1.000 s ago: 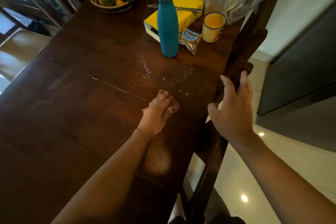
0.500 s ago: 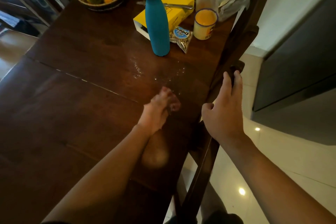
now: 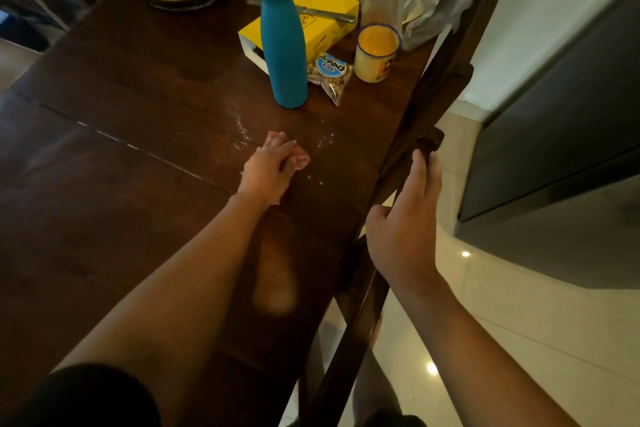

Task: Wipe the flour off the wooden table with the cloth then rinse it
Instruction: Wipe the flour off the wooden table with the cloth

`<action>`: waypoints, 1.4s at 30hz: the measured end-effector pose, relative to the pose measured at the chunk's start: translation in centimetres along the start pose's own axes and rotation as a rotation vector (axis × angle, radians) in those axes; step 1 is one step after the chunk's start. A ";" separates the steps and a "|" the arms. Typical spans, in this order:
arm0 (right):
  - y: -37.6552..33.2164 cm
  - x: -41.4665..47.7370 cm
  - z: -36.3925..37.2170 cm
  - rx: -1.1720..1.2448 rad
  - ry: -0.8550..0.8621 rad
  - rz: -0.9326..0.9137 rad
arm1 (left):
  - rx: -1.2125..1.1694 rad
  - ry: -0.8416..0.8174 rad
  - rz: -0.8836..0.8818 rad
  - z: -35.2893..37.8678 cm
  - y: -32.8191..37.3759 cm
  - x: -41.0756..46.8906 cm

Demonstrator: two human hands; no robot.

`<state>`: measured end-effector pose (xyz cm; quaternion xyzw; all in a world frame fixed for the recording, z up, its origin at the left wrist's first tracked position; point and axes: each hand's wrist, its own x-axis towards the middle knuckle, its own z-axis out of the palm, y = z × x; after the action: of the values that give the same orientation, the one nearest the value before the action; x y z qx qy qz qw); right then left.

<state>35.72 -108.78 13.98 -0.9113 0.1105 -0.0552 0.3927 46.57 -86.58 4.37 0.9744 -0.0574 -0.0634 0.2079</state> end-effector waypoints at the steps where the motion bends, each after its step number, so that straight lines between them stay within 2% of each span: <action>1: 0.0 0.0 -0.1 0.011 -0.003 0.001 | 0.006 -0.042 0.036 0.2 1.4 0.2; 5: -0.1 -0.1 -0.4 0.051 -0.007 -0.001 | -0.090 -0.245 0.355 2.5 4.0 -2.3; 8: -0.2 -0.1 -0.5 0.087 -0.012 0.015 | 0.005 -0.306 0.472 3.9 1.5 -4.1; 11: -0.1 -0.1 -0.5 0.128 -0.008 0.034 | -0.022 -0.324 0.390 1.7 0.8 -3.4; 14: 0.1 0.0 -0.5 0.131 -0.018 0.050 | -0.124 -0.184 0.079 0.7 0.5 0.0; 16: 0.1 0.0 -0.5 0.134 -0.025 0.069 | -0.042 -0.051 -0.001 0.7 0.7 3.1; 19: 0.1 0.0 -0.4 0.145 -0.021 0.080 | -0.147 0.027 -0.109 0.5 2.6 6.9; 21: 0.2 0.1 -0.4 0.147 -0.013 0.075 | -0.142 0.036 -0.078 1.2 4.3 8.1; 26: 0.2 0.0 -0.4 0.145 -0.013 0.061 | -0.187 -0.172 0.359 3.1 5.0 4.1; 28: 0.2 0.0 -0.5 0.146 -0.017 0.054 | -0.144 -0.228 0.449 2.6 3.8 3.6; 30: 0.2 0.0 -0.5 0.153 -0.023 0.052 | -0.209 -0.214 0.350 1.9 2.7 4.3; 32: 0.3 0.0 -0.5 0.163 -0.027 0.062 | -0.150 -0.105 0.131 1.7 3.0 6.2; 34: 0.4 -0.1 -0.4 0.160 -0.019 0.060 | -0.082 -0.061 0.028 1.9 4.2 8.0; 36: 0.4 0.0 -0.3 0.147 -0.005 0.046 | -0.060 -0.066 0.041 2.6 6.1 8.9; 38: 0.5 0.1 -0.2 0.138 -0.007 0.040 | -0.134 -0.105 0.118 3.3 7.4 8.1; 40: 0.5 0.0 -0.3 0.128 -0.016 0.029 | -0.198 -0.147 0.206 3.7 7.9 5.3; 42: 0.4 0.0 -0.4 0.112 -0.014 0.008 | -0.154 -0.180 0.299 3.6 7.1 1.5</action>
<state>35.59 -109.35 13.99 -0.8880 0.1079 -0.0534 0.4438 46.96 -94.70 3.91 0.9266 -0.2148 -0.1228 0.2831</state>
